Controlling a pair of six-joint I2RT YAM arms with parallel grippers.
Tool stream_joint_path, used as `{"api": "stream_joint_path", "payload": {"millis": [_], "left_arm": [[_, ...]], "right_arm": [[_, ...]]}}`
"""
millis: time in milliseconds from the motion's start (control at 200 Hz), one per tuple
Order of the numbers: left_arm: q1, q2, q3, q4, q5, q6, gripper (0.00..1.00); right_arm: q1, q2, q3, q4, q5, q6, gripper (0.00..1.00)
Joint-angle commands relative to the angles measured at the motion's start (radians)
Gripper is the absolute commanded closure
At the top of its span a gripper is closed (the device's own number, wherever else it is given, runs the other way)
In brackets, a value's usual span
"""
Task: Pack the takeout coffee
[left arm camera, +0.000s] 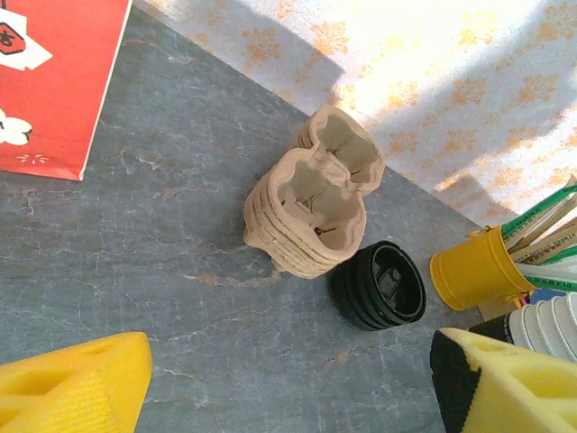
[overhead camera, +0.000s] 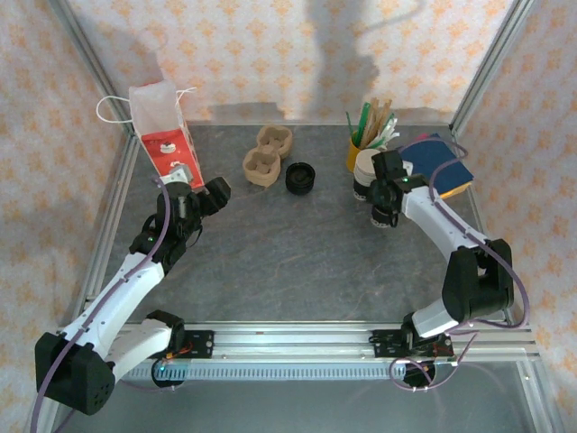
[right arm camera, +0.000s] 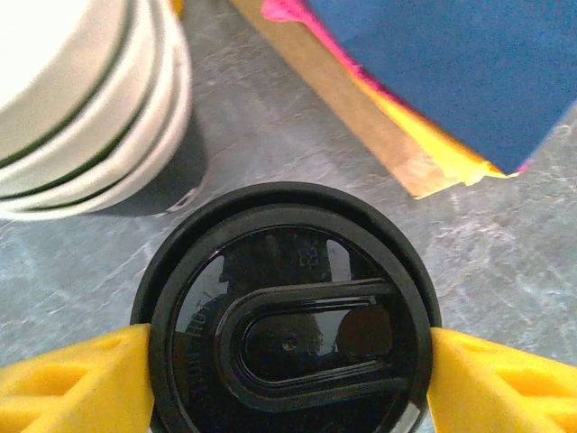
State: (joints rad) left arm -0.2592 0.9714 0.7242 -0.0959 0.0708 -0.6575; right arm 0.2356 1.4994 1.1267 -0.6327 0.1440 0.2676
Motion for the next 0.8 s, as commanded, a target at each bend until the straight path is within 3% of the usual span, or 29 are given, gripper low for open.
{"api": "stream_joint_path", "payload": {"millis": [0, 235, 796], "left_arm": [[0.008, 0.003, -0.010, 0.028, 0.007, 0.002, 0.17], [0.009, 0.011, -0.013, 0.033, 0.012, 0.003, 0.17], [0.009, 0.021, -0.015, 0.042, 0.024, -0.002, 0.17]], "right_arm": [[-0.041, -0.005, -0.044, -0.070, 0.053, -0.026, 0.26], [-0.109, -0.015, -0.041, -0.081, 0.064, -0.032, 0.26], [-0.140, -0.030, -0.028, -0.109, 0.083, -0.020, 0.23]]}}
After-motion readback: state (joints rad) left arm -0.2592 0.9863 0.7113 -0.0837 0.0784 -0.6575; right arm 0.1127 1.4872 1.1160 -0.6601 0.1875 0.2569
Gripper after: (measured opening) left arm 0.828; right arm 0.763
